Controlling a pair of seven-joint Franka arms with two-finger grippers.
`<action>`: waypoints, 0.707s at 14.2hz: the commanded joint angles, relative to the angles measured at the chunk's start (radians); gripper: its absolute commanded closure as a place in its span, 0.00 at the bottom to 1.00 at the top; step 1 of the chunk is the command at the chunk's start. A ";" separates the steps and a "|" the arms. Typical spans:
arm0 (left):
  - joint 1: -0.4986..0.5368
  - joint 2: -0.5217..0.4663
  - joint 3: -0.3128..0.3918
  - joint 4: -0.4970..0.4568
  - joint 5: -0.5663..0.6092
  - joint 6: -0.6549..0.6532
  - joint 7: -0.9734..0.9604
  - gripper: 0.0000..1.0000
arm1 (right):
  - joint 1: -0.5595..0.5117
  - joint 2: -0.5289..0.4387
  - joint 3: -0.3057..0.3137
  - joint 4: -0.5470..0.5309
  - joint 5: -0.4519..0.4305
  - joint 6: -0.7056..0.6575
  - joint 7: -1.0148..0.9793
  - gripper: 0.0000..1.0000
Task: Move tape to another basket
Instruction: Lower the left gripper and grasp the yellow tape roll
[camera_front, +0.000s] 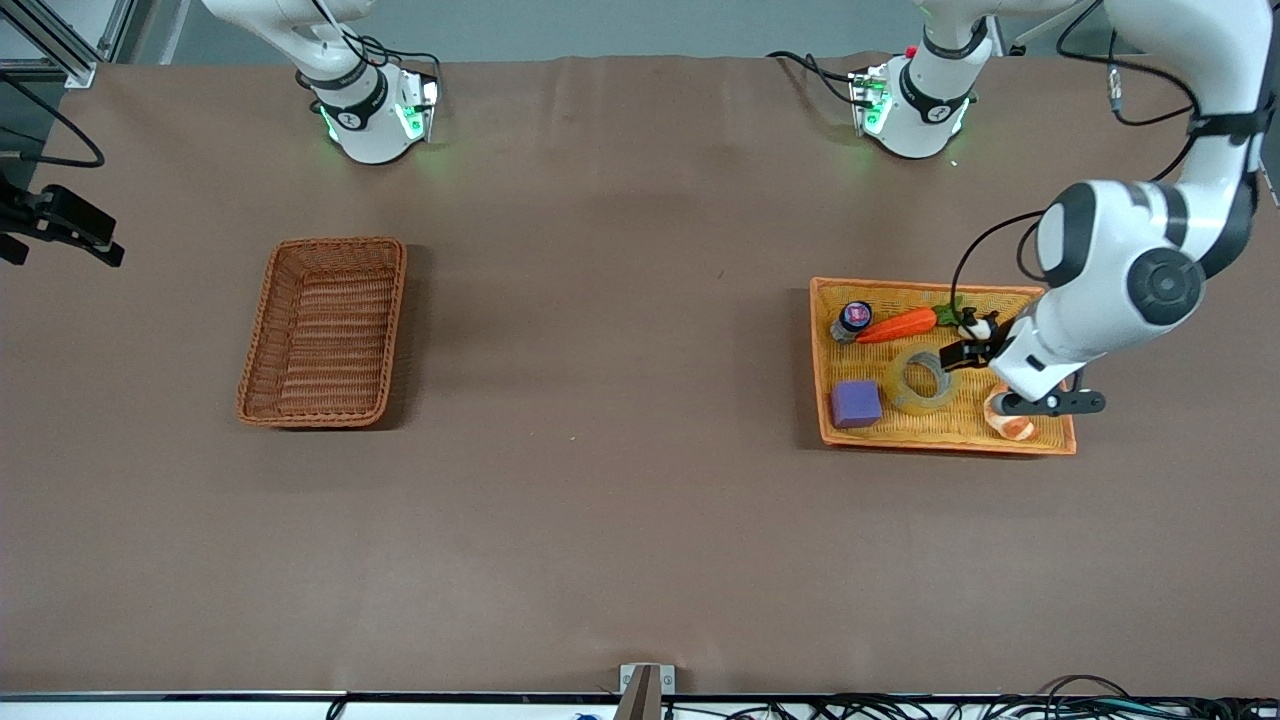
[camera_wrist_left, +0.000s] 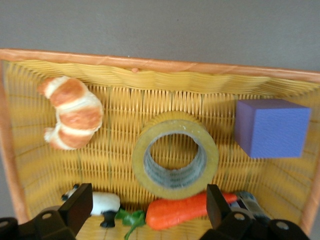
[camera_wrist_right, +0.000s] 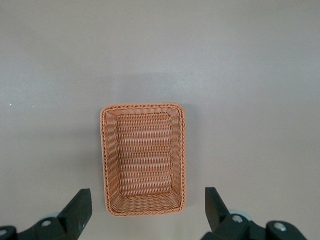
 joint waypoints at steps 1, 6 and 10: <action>-0.013 0.075 0.011 -0.024 0.022 0.101 0.001 0.00 | -0.007 -0.009 0.001 -0.003 0.020 -0.007 -0.004 0.00; -0.012 0.164 0.011 -0.048 0.025 0.175 0.001 0.05 | -0.007 -0.007 0.001 -0.004 0.022 -0.003 -0.005 0.00; -0.009 0.174 0.012 -0.062 0.025 0.195 0.005 0.62 | -0.009 -0.009 0.001 -0.006 0.020 -0.006 -0.005 0.00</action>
